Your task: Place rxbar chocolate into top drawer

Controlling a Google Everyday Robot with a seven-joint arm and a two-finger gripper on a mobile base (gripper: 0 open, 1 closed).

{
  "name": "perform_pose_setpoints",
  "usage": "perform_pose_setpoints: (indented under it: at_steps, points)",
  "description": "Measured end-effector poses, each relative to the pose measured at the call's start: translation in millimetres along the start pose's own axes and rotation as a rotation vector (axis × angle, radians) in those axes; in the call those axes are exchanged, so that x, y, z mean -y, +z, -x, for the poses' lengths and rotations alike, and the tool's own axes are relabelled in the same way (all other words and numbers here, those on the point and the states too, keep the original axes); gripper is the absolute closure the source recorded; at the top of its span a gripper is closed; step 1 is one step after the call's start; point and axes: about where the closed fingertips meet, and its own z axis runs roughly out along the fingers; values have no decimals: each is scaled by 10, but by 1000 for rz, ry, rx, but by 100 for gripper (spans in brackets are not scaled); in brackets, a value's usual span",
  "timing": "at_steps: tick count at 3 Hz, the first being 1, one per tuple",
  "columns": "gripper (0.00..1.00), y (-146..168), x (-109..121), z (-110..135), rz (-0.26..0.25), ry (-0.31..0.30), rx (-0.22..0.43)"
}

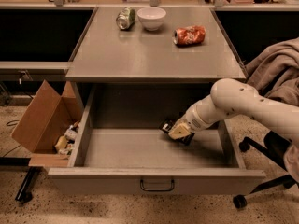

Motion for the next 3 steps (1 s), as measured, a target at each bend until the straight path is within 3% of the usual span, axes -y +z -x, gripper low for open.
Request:
perform_pose_setpoints:
  at_steps: [2, 3]
  points:
    - [11, 14, 16, -60, 4, 14, 38]
    - [0, -76, 8, -28, 10, 10, 80]
